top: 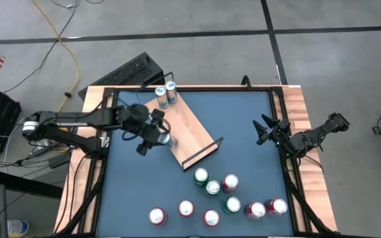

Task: Place canned beverage on shelf
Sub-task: Put the blue soda can on the shelf aligned with the other blue soda cans

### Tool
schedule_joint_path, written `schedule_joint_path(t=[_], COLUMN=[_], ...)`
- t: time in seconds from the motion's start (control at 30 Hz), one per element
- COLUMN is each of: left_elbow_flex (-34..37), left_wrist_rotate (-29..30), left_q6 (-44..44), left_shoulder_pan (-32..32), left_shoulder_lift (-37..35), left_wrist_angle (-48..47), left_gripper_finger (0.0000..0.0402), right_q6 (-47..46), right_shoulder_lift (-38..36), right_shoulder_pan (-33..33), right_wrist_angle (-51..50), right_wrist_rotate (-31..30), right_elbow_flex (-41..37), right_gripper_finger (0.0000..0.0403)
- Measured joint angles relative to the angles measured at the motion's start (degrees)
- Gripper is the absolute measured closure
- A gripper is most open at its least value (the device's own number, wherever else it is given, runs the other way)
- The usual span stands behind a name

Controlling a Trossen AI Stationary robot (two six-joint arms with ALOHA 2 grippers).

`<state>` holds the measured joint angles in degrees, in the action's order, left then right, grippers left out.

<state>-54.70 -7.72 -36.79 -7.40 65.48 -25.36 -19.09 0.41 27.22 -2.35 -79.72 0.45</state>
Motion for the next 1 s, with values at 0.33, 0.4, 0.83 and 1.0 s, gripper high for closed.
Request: schedule_joint_path(t=[0.33, 0.4, 0.83, 1.0], left_elbow_flex=[-5.97, -6.45, -8.24, -8.30], left_wrist_rotate=[-6.64, -6.83, -7.58, -7.51], left_q6=[-3.05, -5.10, 0.56, 1.62], left_shoulder_pan=[-4.94, -5.34, -6.99, -7.23], left_shoulder_lift=[6.09, 7.33, 9.13, 9.40], left_wrist_angle=[-5.70, -5.79, -4.42, -4.42], left_gripper_finger=[0.0169, 0.0168, 0.0144, 0.0118], right_q6=[-0.42, -0.44, -0.55, -0.51], right_shoulder_lift=[-0.01, 0.01, -0.01, -0.01], right_shoulder_pan=[0.00, 0.00, 0.00, 0.00], right_wrist_angle=[0.00, 0.00, 0.00, 0.02], right_wrist_rotate=[0.00, 0.00, 0.02, 0.02], right_elbow_flex=[-0.02, -0.01, -0.02, -0.02], right_gripper_finger=[0.0121, 0.0121, 0.0121, 0.0121])
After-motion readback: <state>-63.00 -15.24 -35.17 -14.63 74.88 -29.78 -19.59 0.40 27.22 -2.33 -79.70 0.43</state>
